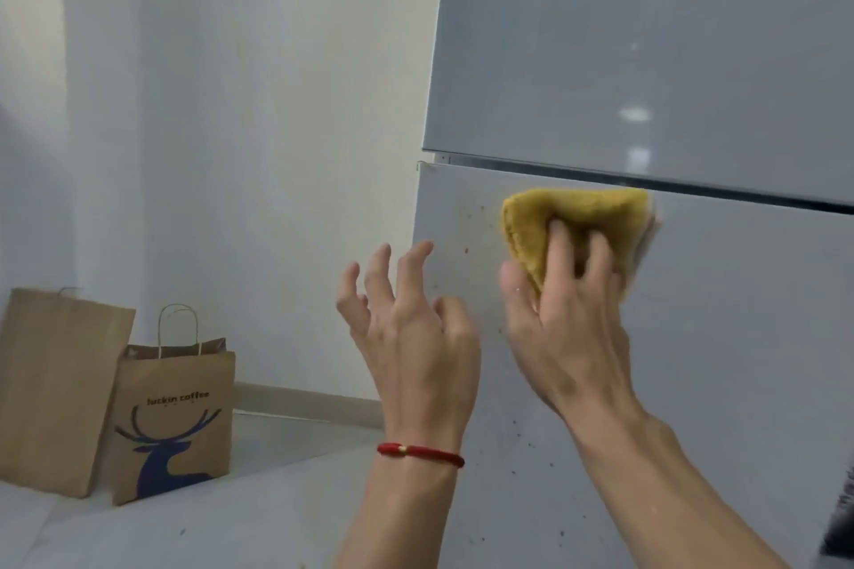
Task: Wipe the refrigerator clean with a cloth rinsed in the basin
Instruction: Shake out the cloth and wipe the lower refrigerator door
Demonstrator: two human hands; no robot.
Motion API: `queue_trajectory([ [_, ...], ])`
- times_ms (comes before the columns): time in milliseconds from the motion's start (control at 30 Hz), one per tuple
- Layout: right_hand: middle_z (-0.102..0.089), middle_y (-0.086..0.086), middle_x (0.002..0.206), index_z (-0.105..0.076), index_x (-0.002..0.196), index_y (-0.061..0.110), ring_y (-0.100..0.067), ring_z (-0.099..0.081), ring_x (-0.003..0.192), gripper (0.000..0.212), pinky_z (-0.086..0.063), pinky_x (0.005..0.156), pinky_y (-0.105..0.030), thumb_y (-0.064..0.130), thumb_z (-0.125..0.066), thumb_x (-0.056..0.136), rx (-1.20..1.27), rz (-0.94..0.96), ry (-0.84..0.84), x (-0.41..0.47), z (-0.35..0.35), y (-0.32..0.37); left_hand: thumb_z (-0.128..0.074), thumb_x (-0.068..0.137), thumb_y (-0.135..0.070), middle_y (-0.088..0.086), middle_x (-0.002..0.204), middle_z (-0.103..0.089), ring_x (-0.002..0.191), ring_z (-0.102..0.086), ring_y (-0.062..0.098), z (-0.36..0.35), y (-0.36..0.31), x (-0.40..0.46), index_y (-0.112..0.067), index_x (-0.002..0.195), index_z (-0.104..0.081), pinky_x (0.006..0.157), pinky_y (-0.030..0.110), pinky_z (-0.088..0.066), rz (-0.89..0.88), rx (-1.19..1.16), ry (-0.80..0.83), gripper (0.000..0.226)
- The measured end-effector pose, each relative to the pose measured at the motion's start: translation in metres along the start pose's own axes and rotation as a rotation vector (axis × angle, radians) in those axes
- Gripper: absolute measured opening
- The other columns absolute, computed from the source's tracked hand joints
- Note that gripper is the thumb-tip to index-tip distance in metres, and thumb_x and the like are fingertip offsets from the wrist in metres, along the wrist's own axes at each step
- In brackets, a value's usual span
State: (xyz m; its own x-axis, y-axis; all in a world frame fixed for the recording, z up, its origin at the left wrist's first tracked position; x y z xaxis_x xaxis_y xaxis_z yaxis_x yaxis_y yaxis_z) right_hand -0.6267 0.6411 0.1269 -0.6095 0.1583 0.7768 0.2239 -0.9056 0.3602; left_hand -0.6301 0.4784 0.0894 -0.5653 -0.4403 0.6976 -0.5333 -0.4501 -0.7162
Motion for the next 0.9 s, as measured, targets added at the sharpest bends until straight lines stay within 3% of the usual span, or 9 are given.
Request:
queue_trajectory([
  [33,-0.026,-0.013,0.155,-0.038,0.151,0.021,-0.036,-0.036,0.131,0.06,-0.049,0.092,-0.05,0.056,-0.034,0.102,-0.083,0.042,0.022,0.011,-0.016,0.01,-0.04,0.085,-0.018,-0.003,0.156,-0.041,0.15,-0.009,0.016,0.005,0.006,0.003,-0.035,0.14,-0.054,0.12,0.031,-0.021,0.038,-0.039,0.016,0.059],
  [100,-0.043,-0.017,0.139,-0.056,0.131,0.016,-0.037,-0.045,0.117,0.05,-0.049,0.091,-0.05,0.053,-0.037,0.104,-0.219,0.144,-0.1,0.032,-0.025,0.019,-0.043,0.094,-0.014,-0.011,0.159,-0.036,0.15,-0.006,0.005,0.01,0.021,0.007,-0.041,0.144,-0.049,0.113,0.022,-0.015,0.115,-0.144,0.052,0.057],
  [167,-0.054,-0.012,0.118,-0.06,0.113,0.017,-0.035,-0.05,0.105,0.038,-0.047,0.083,-0.05,0.05,-0.046,0.101,-0.334,0.22,-0.271,0.049,-0.018,0.019,-0.046,0.098,-0.011,-0.017,0.161,-0.032,0.15,-0.006,-0.001,0.004,0.034,0.009,-0.045,0.147,-0.045,0.116,0.024,-0.013,0.202,-0.294,0.11,0.06],
  [200,-0.054,-0.012,0.119,-0.058,0.112,0.016,-0.037,-0.051,0.11,0.036,-0.046,0.086,-0.051,0.049,-0.049,0.1,-0.371,0.249,-0.31,0.057,-0.019,0.016,-0.047,0.098,-0.014,-0.019,0.161,-0.031,0.151,-0.008,0.0,-0.001,0.038,0.01,-0.046,0.148,-0.043,0.121,0.028,-0.014,0.209,-0.332,0.14,0.059],
  [333,-0.049,-0.022,0.144,-0.044,0.132,0.009,-0.044,-0.038,0.143,0.044,-0.029,0.119,-0.058,0.04,-0.052,0.102,-0.369,0.381,-0.374,0.068,-0.043,0.019,-0.039,0.088,-0.037,-0.028,0.158,-0.032,0.15,-0.017,-0.003,-0.005,0.048,0.01,-0.05,0.15,-0.038,0.126,0.042,-0.02,0.237,-0.422,0.234,0.063],
  [533,-0.026,-0.023,0.167,-0.038,0.158,0.003,-0.044,-0.019,0.156,0.08,-0.012,0.127,-0.061,0.046,-0.059,0.094,-0.365,0.584,-0.309,0.058,-0.1,0.078,-0.039,0.087,-0.042,-0.031,0.155,-0.035,0.148,-0.022,-0.006,0.006,0.064,0.018,-0.05,0.149,-0.039,0.125,0.043,-0.023,0.236,-0.394,0.205,0.063],
  [700,-0.018,-0.01,0.172,-0.027,0.163,0.016,-0.035,-0.011,0.16,0.075,-0.009,0.127,-0.059,0.057,-0.044,0.103,-0.55,0.908,-0.123,0.049,-0.092,0.042,-0.04,0.087,-0.047,-0.026,0.16,-0.03,0.149,-0.019,-0.005,0.0,0.062,0.012,-0.054,0.148,-0.038,0.126,0.046,-0.02,0.207,-0.326,0.268,0.062],
  [767,-0.019,-0.014,0.171,-0.026,0.163,0.015,-0.038,-0.012,0.159,0.075,-0.013,0.125,-0.063,0.059,-0.039,0.103,-0.549,0.768,-0.205,0.062,-0.059,-0.01,-0.041,0.087,-0.048,-0.028,0.161,-0.025,0.15,-0.015,-0.007,-0.006,0.052,0.007,-0.055,0.149,-0.037,0.127,0.043,-0.017,0.183,-0.305,0.311,0.062],
  [900,-0.008,-0.024,0.171,-0.015,0.165,0.006,-0.046,-0.005,0.158,0.08,-0.009,0.123,-0.068,0.056,-0.025,0.103,-0.5,0.264,-0.334,0.077,-0.004,-0.116,-0.047,0.085,-0.046,-0.028,0.162,-0.024,0.149,-0.013,-0.011,-0.007,0.035,0.006,-0.054,0.15,-0.034,0.126,0.038,-0.018,0.114,-0.297,0.326,0.066],
])
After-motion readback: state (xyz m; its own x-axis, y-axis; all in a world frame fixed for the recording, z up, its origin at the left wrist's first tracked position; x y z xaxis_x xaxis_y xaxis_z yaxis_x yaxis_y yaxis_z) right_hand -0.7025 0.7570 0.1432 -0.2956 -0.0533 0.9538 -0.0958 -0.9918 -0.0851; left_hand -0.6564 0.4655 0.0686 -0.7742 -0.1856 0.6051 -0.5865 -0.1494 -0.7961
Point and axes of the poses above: each hand's wrist, its own x-axis towards the middle knuckle, its own z-axis out of the back of the hand, y = z × x, the point moved 8 cm from there along x, towards the middle knuckle
